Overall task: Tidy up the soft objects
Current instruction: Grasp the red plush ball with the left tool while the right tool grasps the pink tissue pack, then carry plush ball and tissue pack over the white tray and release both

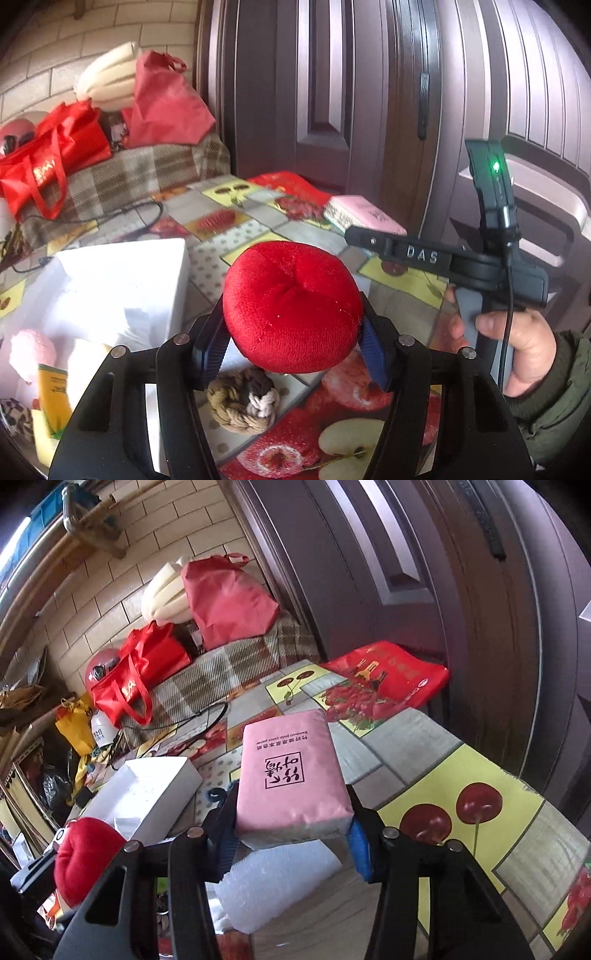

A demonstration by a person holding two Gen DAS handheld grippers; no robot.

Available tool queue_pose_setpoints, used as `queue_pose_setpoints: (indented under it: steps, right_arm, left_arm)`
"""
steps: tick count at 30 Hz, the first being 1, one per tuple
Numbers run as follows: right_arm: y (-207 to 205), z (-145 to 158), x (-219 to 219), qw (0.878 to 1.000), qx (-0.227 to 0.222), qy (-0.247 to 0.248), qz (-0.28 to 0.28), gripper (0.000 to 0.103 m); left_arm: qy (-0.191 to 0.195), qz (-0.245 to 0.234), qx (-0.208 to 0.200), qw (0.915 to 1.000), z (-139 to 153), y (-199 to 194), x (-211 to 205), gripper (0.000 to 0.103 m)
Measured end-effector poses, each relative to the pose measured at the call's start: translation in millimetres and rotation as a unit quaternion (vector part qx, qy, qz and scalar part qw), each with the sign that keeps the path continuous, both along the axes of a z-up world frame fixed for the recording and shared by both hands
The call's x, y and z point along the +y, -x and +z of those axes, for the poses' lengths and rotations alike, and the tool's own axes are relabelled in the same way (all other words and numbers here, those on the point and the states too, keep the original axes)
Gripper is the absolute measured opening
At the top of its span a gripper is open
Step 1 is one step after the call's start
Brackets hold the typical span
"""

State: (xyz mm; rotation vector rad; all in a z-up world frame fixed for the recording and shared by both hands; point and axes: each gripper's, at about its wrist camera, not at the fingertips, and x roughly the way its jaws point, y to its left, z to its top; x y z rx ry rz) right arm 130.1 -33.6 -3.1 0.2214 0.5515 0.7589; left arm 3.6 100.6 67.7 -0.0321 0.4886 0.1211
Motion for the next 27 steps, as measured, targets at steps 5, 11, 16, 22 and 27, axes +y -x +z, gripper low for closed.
queue_pose_setpoints:
  steps: [5, 11, 16, 22, 27]
  right_arm:
    - [4, 1, 0, 1.0, -0.008, -0.006, -0.001, 0.051]
    - [14, 14, -5, 0.999, -0.035, -0.036, -0.007, 0.051]
    - [47, 56, 2, 0.992, -0.079, -0.095, 0.026, 0.051]
    - [104, 128, 24, 0.967, -0.155, -0.18, 0.09, 0.051]
    - [145, 183, 44, 0.938, -0.201, -0.242, 0.146, 0.051]
  left_arm:
    - [-0.005, 0.016, -0.031, 0.9994, 12, 12, 5, 0.062]
    - [-0.009, 0.055, -0.079, 0.9953, 39, 31, 27, 0.062]
    - [-0.01, 0.101, -0.129, 0.9864, 73, 63, 57, 0.063]
    - [0.013, 0.165, -0.17, 0.9714, 102, 105, 99, 0.063]
    - [0.02, 0.197, -0.189, 0.9619, 111, 127, 118, 0.063]
